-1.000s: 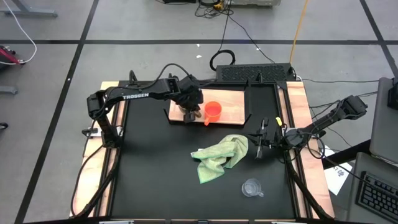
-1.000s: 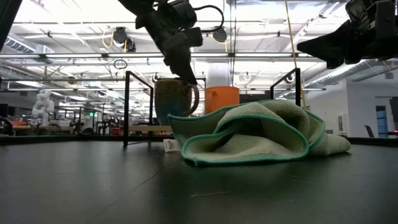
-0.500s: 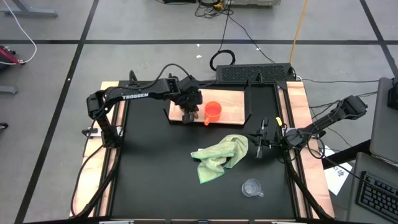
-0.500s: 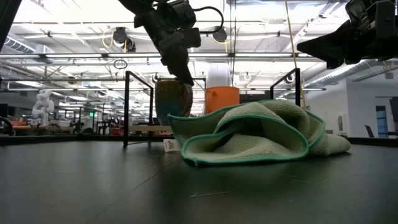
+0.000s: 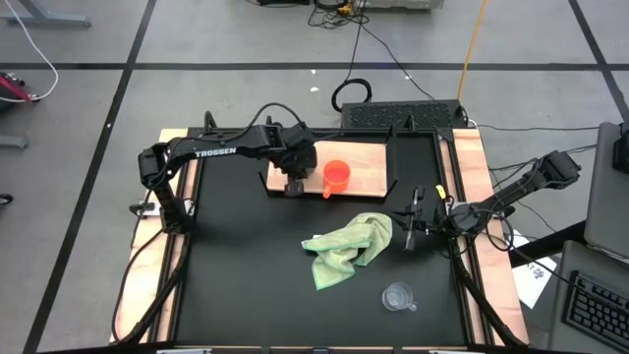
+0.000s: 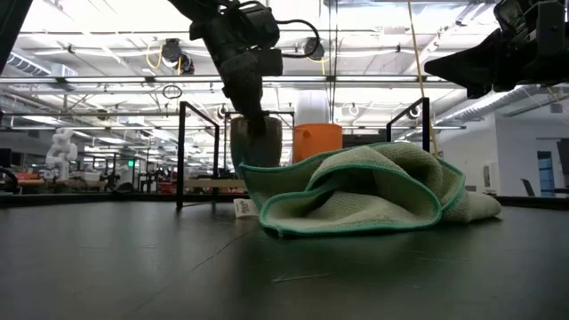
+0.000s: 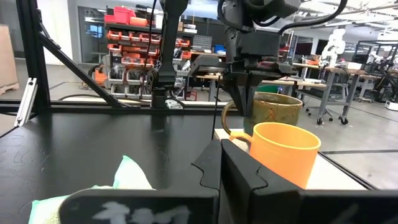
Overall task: Stack small to large cups/mugs on shelf
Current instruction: Adjust the green mug, then adjust the orange mug
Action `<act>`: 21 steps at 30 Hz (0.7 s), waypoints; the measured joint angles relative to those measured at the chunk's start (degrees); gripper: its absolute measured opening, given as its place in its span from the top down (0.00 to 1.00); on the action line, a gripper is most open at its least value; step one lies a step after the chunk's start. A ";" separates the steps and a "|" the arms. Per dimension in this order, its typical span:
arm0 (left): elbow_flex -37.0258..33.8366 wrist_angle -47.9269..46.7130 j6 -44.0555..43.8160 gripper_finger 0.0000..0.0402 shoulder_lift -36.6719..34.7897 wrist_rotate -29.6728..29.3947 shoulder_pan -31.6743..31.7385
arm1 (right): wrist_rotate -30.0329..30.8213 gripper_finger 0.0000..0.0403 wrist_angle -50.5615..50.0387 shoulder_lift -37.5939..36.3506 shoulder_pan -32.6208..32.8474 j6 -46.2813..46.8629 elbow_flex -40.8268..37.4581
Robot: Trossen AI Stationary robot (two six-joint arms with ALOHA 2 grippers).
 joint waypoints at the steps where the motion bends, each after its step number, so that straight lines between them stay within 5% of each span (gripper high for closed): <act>1: 0.00 0.02 0.02 1.00 0.00 -0.13 -0.03 | 0.00 1.00 -0.02 0.02 0.00 0.00 -0.02; 21: 0.02 9.73 3.70 1.00 -4.02 -7.02 -2.16 | 0.02 1.00 -1.41 0.02 0.00 1.51 0.00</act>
